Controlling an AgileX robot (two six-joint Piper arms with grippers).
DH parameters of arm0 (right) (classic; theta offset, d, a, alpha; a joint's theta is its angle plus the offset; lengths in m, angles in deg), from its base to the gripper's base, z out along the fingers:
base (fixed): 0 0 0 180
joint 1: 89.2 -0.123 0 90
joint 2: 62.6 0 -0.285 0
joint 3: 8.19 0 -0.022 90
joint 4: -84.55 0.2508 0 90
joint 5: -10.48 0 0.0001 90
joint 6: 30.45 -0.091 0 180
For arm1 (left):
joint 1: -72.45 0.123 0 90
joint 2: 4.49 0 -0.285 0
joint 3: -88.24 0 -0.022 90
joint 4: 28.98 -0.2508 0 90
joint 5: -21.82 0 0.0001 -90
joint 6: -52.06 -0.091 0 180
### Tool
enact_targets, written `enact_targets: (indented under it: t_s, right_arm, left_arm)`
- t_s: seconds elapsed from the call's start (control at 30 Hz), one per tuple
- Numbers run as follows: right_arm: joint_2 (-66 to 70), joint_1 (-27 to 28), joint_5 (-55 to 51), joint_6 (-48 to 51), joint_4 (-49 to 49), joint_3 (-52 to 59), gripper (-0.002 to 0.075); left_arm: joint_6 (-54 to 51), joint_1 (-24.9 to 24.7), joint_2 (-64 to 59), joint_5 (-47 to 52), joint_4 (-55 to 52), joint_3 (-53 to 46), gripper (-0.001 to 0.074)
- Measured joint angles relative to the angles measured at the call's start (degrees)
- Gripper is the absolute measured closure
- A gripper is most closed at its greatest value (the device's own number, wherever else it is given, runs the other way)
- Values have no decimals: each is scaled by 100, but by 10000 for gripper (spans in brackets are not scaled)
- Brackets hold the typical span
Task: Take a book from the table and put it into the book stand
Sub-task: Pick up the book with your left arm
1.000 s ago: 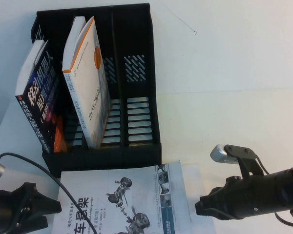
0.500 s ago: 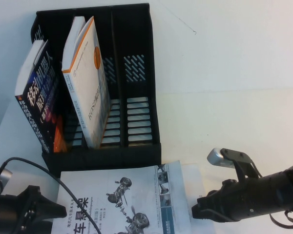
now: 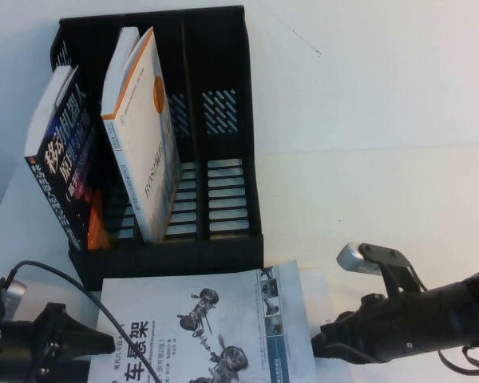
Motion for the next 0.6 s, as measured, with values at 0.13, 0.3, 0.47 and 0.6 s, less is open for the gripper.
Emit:
enact_targets:
  t_s: [0.13, 0.3, 0.47, 0.6]
  right_arm:
    - [0, -48, 73, 14, 12, 0, 726]
    - [0, -63, 84, 14, 36, 0, 726]
    - [0, -63, 89, 14, 45, 0, 726]
    - [0, -63, 89, 14, 35, 0, 726]
  left_arm:
    - [-163, 13, -178, 173, 161, 45, 324]
    - [-441, 54, -291, 185, 219, 58, 440]
    - [-830, 54, -303, 175, 229, 58, 596]
    - [-869, 58, -315, 250, 257, 58, 596]
